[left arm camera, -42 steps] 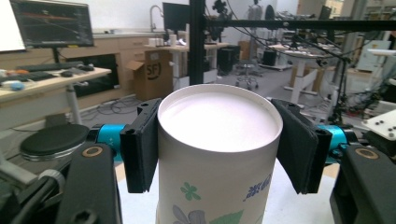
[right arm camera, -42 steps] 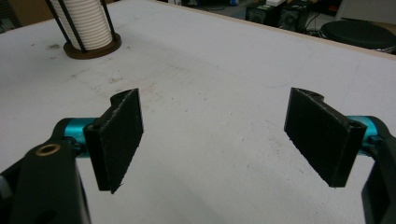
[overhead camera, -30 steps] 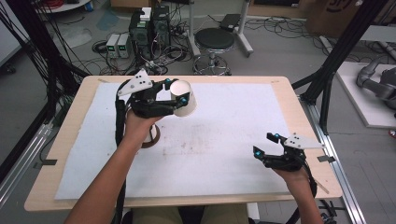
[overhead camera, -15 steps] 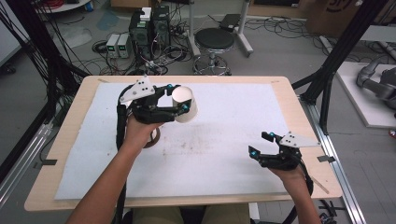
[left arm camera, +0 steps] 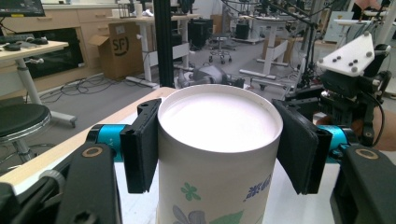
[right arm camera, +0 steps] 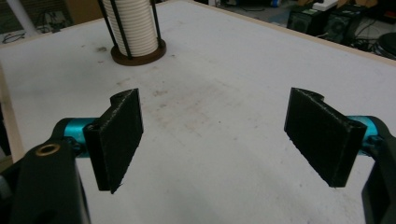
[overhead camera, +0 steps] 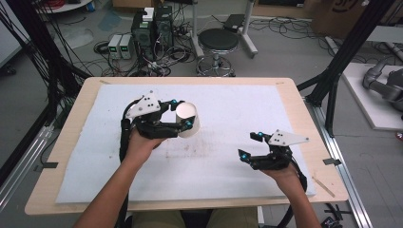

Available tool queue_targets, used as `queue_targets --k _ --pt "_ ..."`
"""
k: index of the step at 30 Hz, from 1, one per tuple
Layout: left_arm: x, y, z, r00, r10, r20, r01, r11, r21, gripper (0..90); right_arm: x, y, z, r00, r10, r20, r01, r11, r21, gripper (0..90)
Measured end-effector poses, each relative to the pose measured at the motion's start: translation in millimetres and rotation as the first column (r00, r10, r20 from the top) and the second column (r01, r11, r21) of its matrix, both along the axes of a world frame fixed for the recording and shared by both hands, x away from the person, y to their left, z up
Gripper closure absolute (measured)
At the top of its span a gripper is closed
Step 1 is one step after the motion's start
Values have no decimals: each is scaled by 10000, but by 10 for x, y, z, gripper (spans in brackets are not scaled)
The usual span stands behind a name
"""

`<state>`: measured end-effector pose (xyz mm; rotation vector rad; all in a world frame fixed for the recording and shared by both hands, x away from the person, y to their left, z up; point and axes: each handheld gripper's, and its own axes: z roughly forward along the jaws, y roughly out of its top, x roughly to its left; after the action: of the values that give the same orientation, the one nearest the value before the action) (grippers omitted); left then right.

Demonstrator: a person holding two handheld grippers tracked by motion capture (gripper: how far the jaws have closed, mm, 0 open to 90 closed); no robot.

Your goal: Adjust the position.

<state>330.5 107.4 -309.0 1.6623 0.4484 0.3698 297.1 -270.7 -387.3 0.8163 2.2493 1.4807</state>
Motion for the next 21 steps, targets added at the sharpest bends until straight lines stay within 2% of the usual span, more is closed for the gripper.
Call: queue_targets --k 10,17,21 --pt "-27 -61 -129 9990 -348 -290 353 9992 166 369 65 177 44 9975 701 48 -701 9975 -133 200" --pt "-45 -93 -160 9967 -738 -350 744 9971 137 369 74 284 85 9902 1394 92 -1395 9901 147 200" --pt "-59 -110 -189 9936 -1041 -433 1046 9945 100 369 81 356 101 9826 1854 104 -1856 9822 279 201"
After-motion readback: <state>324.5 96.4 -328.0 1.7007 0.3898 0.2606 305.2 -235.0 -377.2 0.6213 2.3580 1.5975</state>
